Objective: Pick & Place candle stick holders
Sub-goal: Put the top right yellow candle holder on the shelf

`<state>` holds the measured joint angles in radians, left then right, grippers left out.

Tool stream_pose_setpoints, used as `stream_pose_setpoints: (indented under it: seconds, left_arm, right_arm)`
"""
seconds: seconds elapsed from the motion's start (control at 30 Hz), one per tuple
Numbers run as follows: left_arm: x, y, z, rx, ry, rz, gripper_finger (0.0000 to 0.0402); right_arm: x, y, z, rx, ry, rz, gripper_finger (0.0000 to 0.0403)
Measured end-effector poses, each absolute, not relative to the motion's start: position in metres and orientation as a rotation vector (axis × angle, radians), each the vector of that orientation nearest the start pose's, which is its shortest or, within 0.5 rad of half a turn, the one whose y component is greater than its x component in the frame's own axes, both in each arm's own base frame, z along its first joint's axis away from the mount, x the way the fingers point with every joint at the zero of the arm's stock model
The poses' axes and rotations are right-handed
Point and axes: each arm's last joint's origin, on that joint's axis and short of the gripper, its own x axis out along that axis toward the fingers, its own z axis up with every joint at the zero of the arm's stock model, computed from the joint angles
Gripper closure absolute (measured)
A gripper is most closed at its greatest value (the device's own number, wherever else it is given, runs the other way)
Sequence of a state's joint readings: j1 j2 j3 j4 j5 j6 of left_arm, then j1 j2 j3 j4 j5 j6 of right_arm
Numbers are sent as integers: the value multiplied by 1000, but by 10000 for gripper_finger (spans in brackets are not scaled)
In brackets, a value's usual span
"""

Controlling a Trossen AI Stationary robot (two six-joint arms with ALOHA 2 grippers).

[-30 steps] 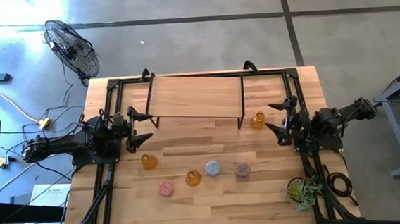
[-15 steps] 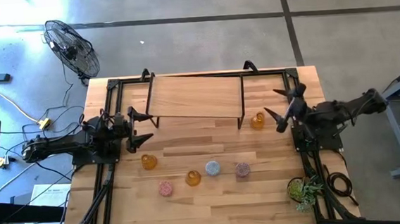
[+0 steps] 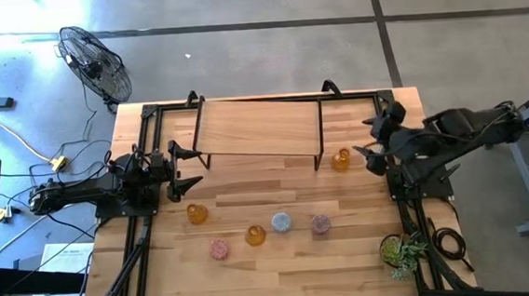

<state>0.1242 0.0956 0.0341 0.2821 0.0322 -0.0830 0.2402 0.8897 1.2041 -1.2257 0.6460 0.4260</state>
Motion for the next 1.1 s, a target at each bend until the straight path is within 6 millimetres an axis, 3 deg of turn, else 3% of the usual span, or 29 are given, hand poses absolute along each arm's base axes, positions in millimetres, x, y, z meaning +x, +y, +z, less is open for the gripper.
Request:
stream_pose_setpoints:
  seconds: [0.23, 0.5, 0.8, 1.1]
  left_arm:
    - [99, 12, 195, -68, -224, 103, 27]
    - [99, 12, 195, -68, -225, 105, 27]
    - [99, 12, 195, -68, -225, 106, 27]
    - [99, 12, 195, -68, -224, 107, 27]
  right_arm:
    - [128, -6, 392, 308, 920, -655, 45]
    - [147, -44, 375, 594, 1097, -691, 45]
    - [170, -81, 335, 516, 1302, -643, 45]
    - [183, -86, 313, 345, 1324, -449, 45]
